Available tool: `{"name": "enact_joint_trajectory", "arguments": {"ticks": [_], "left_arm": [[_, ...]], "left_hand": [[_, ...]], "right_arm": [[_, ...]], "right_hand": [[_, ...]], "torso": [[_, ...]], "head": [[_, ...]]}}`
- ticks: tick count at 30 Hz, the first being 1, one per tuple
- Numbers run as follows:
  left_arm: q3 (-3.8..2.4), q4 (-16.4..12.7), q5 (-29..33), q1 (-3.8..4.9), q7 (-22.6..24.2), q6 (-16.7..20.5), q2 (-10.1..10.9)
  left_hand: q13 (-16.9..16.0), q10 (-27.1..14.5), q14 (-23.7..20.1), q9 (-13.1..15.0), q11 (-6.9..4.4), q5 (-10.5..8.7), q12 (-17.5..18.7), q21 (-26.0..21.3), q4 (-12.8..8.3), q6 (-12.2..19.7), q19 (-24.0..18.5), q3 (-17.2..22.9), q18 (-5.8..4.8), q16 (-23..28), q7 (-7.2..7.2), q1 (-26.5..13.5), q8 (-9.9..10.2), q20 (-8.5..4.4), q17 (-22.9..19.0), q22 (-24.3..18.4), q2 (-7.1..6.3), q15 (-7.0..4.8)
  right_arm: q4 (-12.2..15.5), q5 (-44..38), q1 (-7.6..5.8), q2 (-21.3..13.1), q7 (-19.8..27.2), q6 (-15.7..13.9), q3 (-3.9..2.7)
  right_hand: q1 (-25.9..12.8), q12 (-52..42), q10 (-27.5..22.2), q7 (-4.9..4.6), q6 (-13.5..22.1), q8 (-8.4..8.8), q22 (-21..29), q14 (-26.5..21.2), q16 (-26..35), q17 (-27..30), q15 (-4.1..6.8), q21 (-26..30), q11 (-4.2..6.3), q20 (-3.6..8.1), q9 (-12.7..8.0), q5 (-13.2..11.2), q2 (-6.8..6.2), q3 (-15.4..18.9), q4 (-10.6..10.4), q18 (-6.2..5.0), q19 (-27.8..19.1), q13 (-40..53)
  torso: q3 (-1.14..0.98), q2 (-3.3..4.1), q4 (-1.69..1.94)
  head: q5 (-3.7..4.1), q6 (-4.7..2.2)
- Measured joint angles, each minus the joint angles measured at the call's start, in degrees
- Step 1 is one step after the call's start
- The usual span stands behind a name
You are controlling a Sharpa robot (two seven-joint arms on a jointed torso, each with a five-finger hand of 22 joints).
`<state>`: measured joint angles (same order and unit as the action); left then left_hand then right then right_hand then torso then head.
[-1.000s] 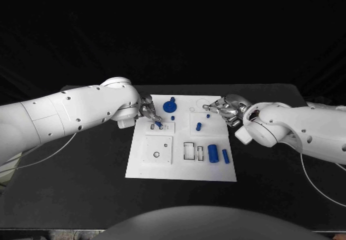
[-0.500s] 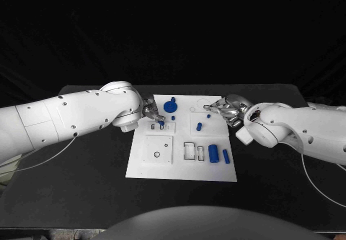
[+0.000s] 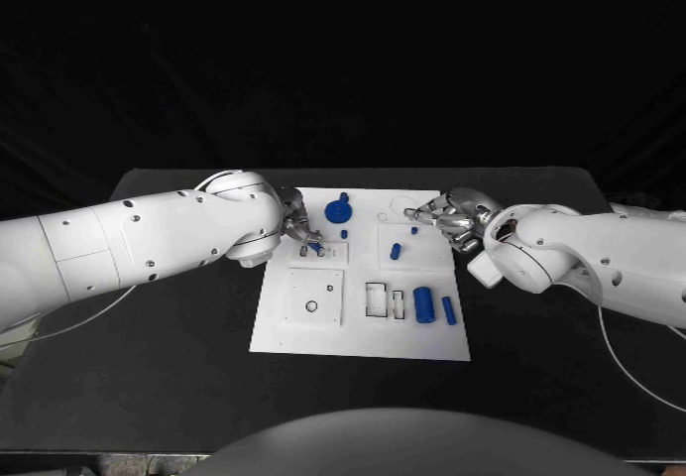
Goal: Assemble the parts on the task board
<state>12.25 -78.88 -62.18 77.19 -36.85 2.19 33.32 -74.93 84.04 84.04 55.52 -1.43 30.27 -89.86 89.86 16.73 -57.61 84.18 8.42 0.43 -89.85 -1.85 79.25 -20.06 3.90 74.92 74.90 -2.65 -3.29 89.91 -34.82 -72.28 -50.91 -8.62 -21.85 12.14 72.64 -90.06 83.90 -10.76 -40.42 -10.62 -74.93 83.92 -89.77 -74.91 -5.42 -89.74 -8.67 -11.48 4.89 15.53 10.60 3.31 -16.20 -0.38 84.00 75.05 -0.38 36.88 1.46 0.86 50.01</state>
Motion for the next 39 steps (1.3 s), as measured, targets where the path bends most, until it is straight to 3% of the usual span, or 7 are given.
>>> {"name": "enact_joint_trajectory", "arguments": {"ticks": [20, 39], "left_arm": [[0.31, -0.7, -4.8, -0.08, -1.0, 2.3, -0.3], [0.32, 0.1, -5.1, -0.11, -1.0, 1.3, -1.1]], "left_hand": [[0.0, 0.0, 0.0, 0.0, 0.0, -0.16, 0.0, 0.0, 0.1, -0.1, 0.0, 0.2, 0.0, 0.0, -0.01, 0.1, 0.1, 0.0, 0.0, 0.0, 0.14, 0.0], [0.0, 0.0, 0.0, 0.0, 0.0, -0.22, 0.0, 0.0, -0.1, -0.2, 0.0, 0.4, 0.0, 0.0, -0.11, -0.4, 0.0, 0.0, 0.0, 0.0, -0.33, 0.0]], "right_arm": [[-0.1, 0.0, 0.03, 0.1, 0.1, 0.0, 0.0], [-0.1, 0.0, 0.05, 0.1, 0.1, 0.0, 0.0]], "right_hand": [[0.0, 0.0, 0.0, 0.0, 0.0, 0.0, 0.0, 0.0, 0.0, 0.0, 0.0, 0.0, 0.0, 0.0, 0.0, 0.5, 0.0, 0.0, 0.0, 0.0, 0.0, 0.0], [0.0, 0.0, 0.0, 0.0, 0.0, 0.0, 0.0, 0.0, 0.0, 0.0, 0.0, 0.0, 0.0, 0.0, 0.0, 0.4, 0.0, 0.0, 0.0, 0.0, 0.0, 0.0]], "torso": [[0.0, -0.01, -0.02], [-0.02, -0.01, -0.02]], "head": [[-0.08, 0.0], [-0.01, 0.0]]}}
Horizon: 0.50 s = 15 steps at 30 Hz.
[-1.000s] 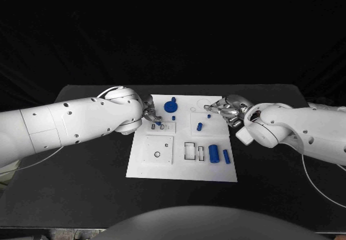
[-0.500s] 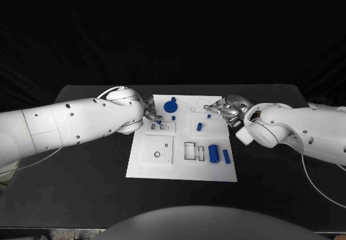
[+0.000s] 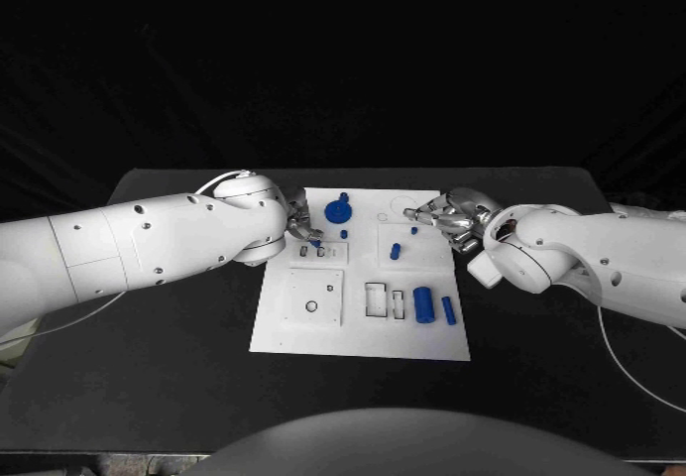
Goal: Assemble the parts on the task board
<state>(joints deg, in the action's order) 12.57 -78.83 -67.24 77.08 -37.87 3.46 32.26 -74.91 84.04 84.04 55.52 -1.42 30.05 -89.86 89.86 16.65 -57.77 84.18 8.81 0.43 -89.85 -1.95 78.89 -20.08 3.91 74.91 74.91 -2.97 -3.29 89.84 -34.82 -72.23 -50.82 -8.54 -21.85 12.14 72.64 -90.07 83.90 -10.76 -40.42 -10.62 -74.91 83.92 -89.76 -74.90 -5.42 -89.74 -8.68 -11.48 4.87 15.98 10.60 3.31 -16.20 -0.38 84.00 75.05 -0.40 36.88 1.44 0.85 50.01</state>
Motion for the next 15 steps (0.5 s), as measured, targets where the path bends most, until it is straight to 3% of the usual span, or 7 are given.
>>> {"name": "enact_joint_trajectory", "arguments": {"ticks": [15], "left_arm": [[0.0, 0.6, 0.0, -0.17, 0.0, -0.9, -0.7]], "left_hand": [[0.0, 0.0, 0.0, -0.1, 0.0, -0.28, 0.0, 0.0, 0.0, -0.1, 0.0, 0.0, 0.0, 0.0, -0.08, -0.1, 0.0, 0.0, 0.0, 0.0, -0.14, 0.0]], "right_arm": [[0.0, 0.0, 0.01, 0.0, 0.0, 0.0, 0.0]], "right_hand": [[0.0, 0.0, 0.0, 0.0, 0.0, 0.0, 0.0, 0.0, 0.0, 0.0, 0.0, 0.0, 0.0, 0.0, 0.0, 0.0, 0.0, 0.0, 0.0, 0.0, 0.0, 0.0]], "torso": [[0.01, 0.01, 0.03]], "head": [[0.04, 0.0]]}}
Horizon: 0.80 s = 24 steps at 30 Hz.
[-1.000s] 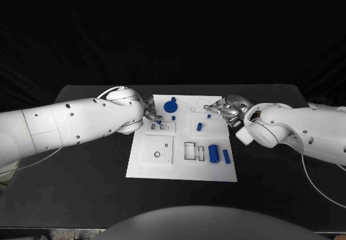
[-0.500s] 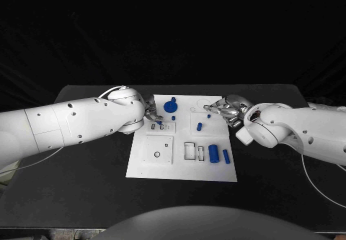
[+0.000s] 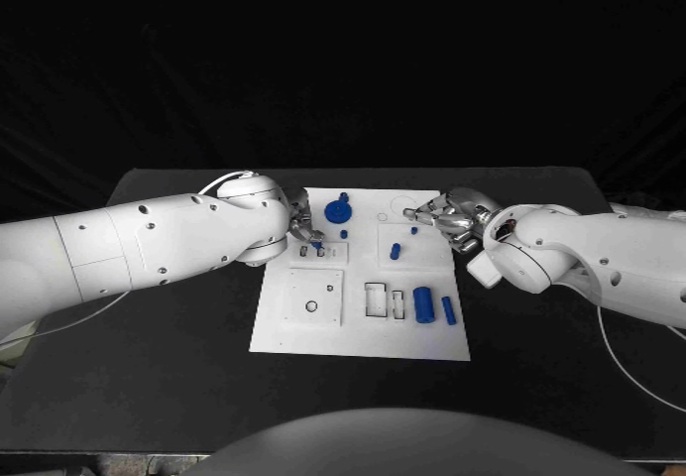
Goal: Assemble the parts on the task board
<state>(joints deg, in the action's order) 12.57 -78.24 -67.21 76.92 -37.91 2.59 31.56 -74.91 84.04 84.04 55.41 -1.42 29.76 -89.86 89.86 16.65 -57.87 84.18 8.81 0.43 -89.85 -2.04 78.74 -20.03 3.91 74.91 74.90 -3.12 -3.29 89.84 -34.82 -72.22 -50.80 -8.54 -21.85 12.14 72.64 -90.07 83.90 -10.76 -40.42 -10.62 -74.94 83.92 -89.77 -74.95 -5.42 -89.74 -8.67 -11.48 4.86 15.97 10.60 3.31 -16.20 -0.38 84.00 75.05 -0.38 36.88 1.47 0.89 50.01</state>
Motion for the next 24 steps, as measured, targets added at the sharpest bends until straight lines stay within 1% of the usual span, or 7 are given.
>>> {"name": "enact_joint_trajectory", "arguments": {"ticks": [13, 19, 24], "left_arm": [[0.03, -0.2, 0.0, -0.06, -0.2, -0.2, 0.0], [0.05, -0.3, 0.0, -0.08, -0.3, -0.4, 0.0], [0.05, -0.2, 0.0, -0.12, -0.4, -0.5, -0.2]], "left_hand": [[0.0, 0.0, 0.0, 0.0, 0.0, -0.19, 0.0, 0.0, 0.0, 0.0, 0.0, 0.0, 0.0, 0.0, -0.02, -0.1, 0.0, 0.0, 0.0, 0.0, -0.08, 0.0], [0.0, 0.0, 0.0, 0.0, 0.0, -0.21, 0.0, 0.0, 0.2, 0.2, 0.0, 0.1, 0.0, 0.0, 0.19, -0.1, 0.1, 0.0, 0.0, 0.0, -0.1, 0.0], [0.0, 0.0, 0.0, 0.0, 0.0, -0.23, 0.0, 0.0, 0.0, 0.3, 0.0, 0.3, 0.0, 0.0, 0.2, -0.2, 0.1, 0.0, 0.0, 0.0, -0.22, 0.0]], "right_arm": [[0.0, 0.0, 0.0, 0.0, 0.0, 0.0, 0.0], [0.0, 0.0, 0.0, 0.1, 0.0, 0.0, 0.0], [0.0, 0.0, 0.0, 0.1, 0.0, 0.0, 0.0]], "right_hand": [[0.0, 0.0, 0.0, 0.0, 0.0, 0.0, 0.0, 0.0, 0.0, 0.0, 0.0, 0.0, 0.0, 0.0, 0.0, 0.0, 0.0, 0.0, 0.0, 0.0, 0.0, 0.0], [0.0, 0.0, 0.0, 0.0, 0.0, 0.0, 0.0, 0.0, 0.0, 0.0, 0.0, 0.0, 0.0, 0.0, 0.0, 0.0, 0.0, 0.0, 0.0, 0.0, 0.0, 0.0], [0.0, 0.0, 0.0, 0.0, 0.0, 0.0, 0.0, 0.0, 0.0, 0.0, 0.0, 0.0, 0.0, 0.0, 0.0, 0.0, 0.0, 0.0, 0.0, 0.0, 0.0, 0.0]], "torso": [[-0.02, 0.01, 0.0], [-0.01, 0.01, -0.01], [-0.02, -0.01, -0.01]], "head": [[-0.02, 0.01], [-0.07, 0.0], [-0.35, 0.0]]}}
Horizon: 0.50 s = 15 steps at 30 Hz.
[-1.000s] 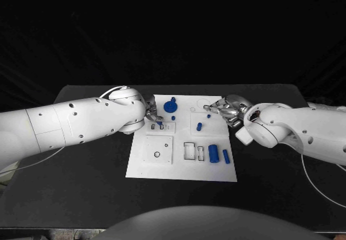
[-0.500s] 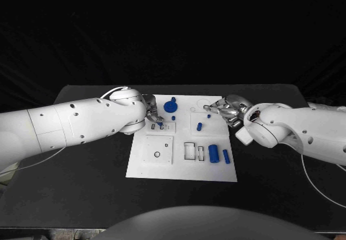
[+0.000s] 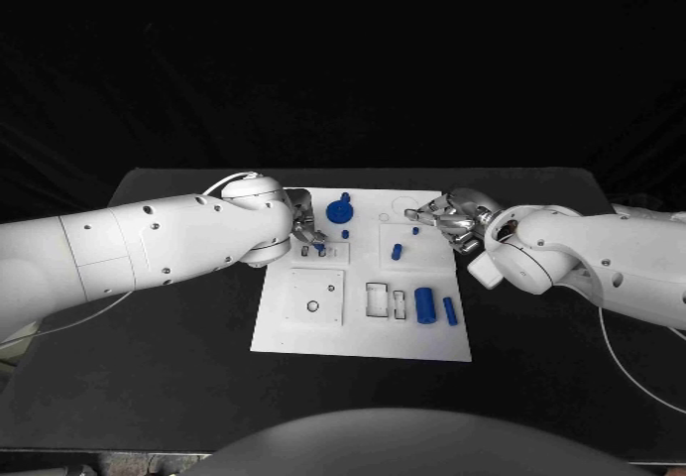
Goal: Assemble the parts on the task board
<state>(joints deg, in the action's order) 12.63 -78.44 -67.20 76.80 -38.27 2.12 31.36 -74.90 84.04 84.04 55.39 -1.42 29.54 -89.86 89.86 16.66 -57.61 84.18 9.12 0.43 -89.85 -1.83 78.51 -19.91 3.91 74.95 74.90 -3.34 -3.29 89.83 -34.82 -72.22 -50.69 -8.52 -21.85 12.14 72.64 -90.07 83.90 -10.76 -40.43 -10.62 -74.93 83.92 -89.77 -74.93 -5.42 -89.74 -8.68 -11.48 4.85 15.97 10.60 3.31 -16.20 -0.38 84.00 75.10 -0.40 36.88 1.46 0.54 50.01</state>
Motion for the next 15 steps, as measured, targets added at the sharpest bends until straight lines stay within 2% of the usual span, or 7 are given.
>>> {"name": "enact_joint_trajectory", "arguments": {"ticks": [7, 15], "left_arm": [[0.01, 0.1, 0.0, -0.1, 0.0, -0.4, -0.1], [0.02, 0.4, 0.0, -0.2, 0.0, -0.8, -0.2]], "left_hand": [[0.0, 0.0, 0.0, 0.0, 0.0, -0.16, 0.0, 0.0, 0.0, 0.0, 0.0, 0.0, 0.0, 0.0, -0.01, -0.1, 0.0, 0.0, 0.0, 0.0, -0.14, 0.0], [0.0, 0.0, 0.0, 0.0, 0.0, -0.16, 0.0, 0.0, 0.0, 0.1, 0.0, 0.0, 0.0, 0.0, -0.11, -0.3, 0.0, 0.0, 0.0, 0.0, -0.34, 0.0]], "right_arm": [[0.0, 0.0, 0.0, 0.2, 0.0, 0.0, 0.0], [0.0, 0.0, 0.0, 0.3, 0.1, 0.0, 0.0]], "right_hand": [[0.4, 0.0, 0.0, 0.0, 0.0, -0.23, 0.0, 0.0, 0.0, 0.0, 0.0, 0.0, 0.0, 0.0, 0.0, 0.0, -0.06, 0.0, 0.0, 0.0, 0.0, -0.1], [0.5, 0.0, 0.0, 0.0, 0.0, -0.23, 0.0, 0.0, 0.0, 0.0, 0.0, 0.0, 0.0, 0.0, 0.0, 0.0, 0.02, 0.0, 0.0, 0.0, 0.0, 0.0]], "torso": [[-0.07, -0.02, 0.01], [0.03, -0.03, -0.05]], "head": [[-0.05, 0.0], [0.1, 0.0]]}}
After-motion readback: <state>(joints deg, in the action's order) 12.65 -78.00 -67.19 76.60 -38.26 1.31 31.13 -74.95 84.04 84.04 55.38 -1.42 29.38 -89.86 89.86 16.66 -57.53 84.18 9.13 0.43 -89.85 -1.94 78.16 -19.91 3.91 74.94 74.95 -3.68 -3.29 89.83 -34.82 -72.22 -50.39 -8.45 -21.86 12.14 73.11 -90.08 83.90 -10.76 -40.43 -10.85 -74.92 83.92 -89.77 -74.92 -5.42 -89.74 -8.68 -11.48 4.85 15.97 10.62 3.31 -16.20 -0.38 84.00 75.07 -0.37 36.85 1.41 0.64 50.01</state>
